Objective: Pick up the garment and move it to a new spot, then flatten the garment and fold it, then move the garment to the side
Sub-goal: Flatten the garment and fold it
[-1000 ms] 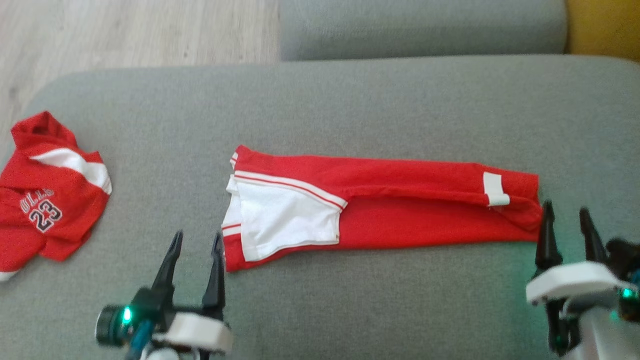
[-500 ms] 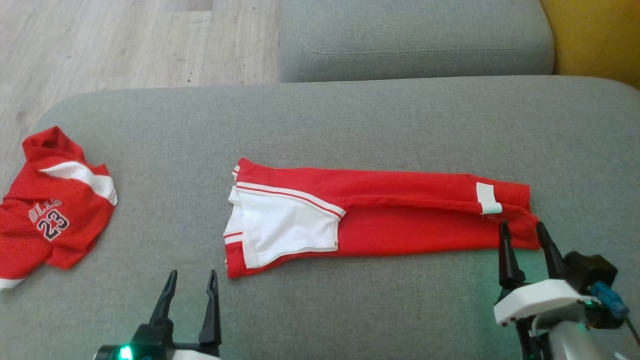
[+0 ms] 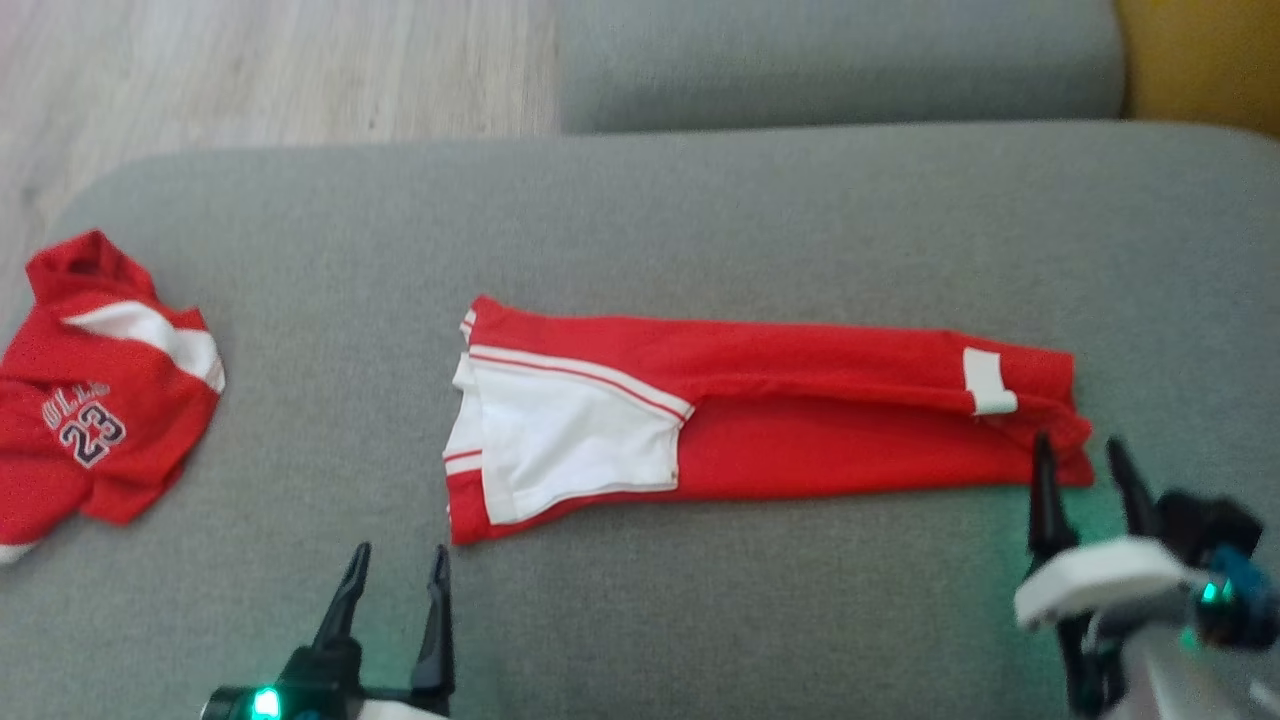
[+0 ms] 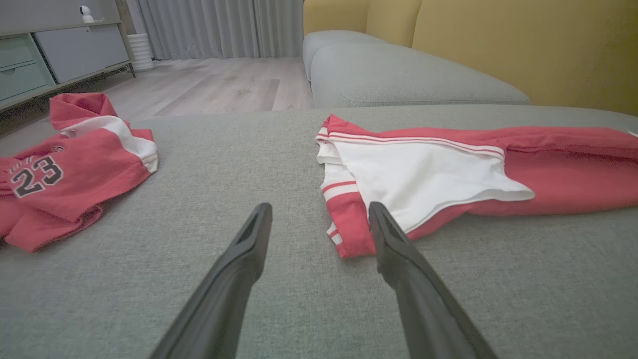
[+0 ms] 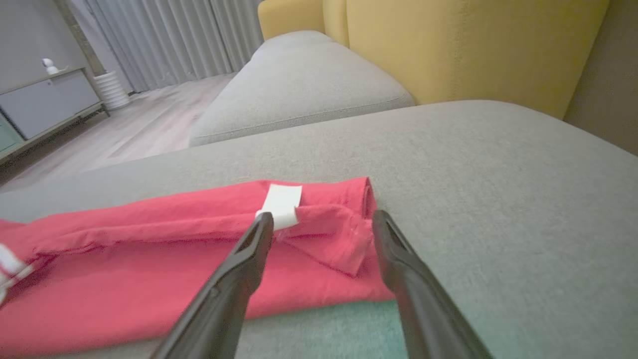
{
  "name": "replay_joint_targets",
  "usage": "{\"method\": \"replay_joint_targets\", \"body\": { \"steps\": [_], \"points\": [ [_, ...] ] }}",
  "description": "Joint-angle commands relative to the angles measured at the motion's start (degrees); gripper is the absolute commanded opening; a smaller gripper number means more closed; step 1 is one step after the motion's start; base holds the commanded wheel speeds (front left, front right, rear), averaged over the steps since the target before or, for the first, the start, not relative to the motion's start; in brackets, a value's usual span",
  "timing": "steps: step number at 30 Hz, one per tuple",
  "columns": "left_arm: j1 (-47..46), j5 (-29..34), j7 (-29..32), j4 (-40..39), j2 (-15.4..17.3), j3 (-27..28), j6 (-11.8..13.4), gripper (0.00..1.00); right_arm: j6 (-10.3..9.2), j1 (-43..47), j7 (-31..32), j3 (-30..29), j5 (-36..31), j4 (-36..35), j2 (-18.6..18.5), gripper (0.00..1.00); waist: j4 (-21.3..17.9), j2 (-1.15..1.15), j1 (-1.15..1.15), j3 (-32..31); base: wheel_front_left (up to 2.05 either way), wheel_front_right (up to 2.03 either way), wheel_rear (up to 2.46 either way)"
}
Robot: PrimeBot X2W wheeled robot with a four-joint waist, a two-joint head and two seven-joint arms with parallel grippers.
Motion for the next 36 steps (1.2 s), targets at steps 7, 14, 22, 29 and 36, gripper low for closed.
{"method": "replay_joint_targets", "body": {
  "steps": [7, 14, 22, 29, 36],
  "points": [
    [-5.61, 0.15, -0.30, -0.92, -0.13, -1.16, -1.52, 1.00, -0.04, -13.61, -0.62, -4.97, -3.17, 4.10, -1.00, 1.00, 2.19, 0.00, 0.00, 6.50, 0.00, 0.00, 0.00],
    [-7.30, -0.52, -0.30, 0.25, -0.13, -3.37, -1.91, 1.00, -0.04, -17.27, -0.62, -10.62, -7.98, 14.06, -3.13, 1.00, 3.75, 0.00, 0.00, 8.23, 0.00, 0.00, 0.00],
    [-7.86, -1.42, -0.30, -0.03, -0.13, -4.22, -1.37, 1.00, -0.04, -15.00, -0.62, -13.60, -7.03, 19.48, -2.33, 1.00, 3.41, 0.00, 0.00, 8.20, 0.00, 0.00, 0.00],
    [-8.35, -1.32, -0.30, -0.50, -0.14, -4.97, -1.60, 1.00, -0.04, -14.91, -0.62, -13.37, -4.54, 22.72, -1.46, 0.48, 2.96, 0.00, 0.00, 8.17, 0.00, 0.00, 0.00],
    [-8.37, -1.54, -0.30, -0.59, -0.14, -4.95, -1.40, 1.00, -0.04, -15.84, -0.62, -9.06, 1.46, 25.93, -1.29, 0.00, 2.73, 0.00, 0.00, 7.88, 0.00, 0.00, 0.00]
  ]
}}
